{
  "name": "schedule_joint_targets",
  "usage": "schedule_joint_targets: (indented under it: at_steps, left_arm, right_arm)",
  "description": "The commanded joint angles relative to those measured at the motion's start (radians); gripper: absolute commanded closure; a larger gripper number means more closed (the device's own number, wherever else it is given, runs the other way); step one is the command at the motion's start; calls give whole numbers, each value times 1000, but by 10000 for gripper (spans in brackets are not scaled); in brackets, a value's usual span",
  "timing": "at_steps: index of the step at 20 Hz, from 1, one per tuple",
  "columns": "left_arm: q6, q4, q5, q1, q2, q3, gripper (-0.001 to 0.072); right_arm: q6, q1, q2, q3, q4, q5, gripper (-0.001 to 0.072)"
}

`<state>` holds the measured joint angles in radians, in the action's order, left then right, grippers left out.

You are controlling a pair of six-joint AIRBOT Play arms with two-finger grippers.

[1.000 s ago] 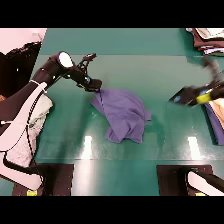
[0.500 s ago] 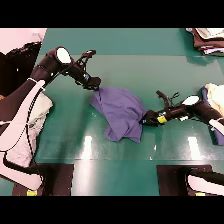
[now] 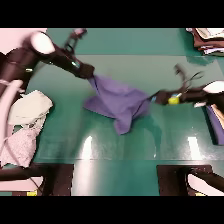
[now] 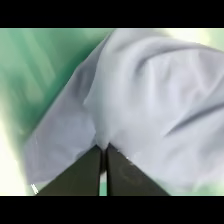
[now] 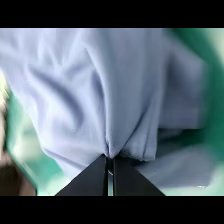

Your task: Fold the shirts.

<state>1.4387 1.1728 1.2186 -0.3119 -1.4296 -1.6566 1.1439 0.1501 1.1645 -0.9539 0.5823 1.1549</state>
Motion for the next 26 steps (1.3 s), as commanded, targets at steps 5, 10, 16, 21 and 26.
schedule_joint_targets:
  at_steps: [5,10,16,21,26]
  left_arm:
    - [14,40,-11,1,426,-168,681]
    - [56,-29,-12,1,501,-271,681]
    - [56,-56,225,-11,338,-230,680]
    - [51,-63,251,-11,199,179,680]
    - [-8,-116,-56,-11,186,680,680]
  right_arm:
    - [54,-139,-251,-469,77,70,697]
    - [128,-140,-263,-670,208,193,696]
    - [208,-84,-71,-747,240,358,697]
    - [236,63,109,-517,472,382,697]
    - [235,120,210,-332,465,266,696]
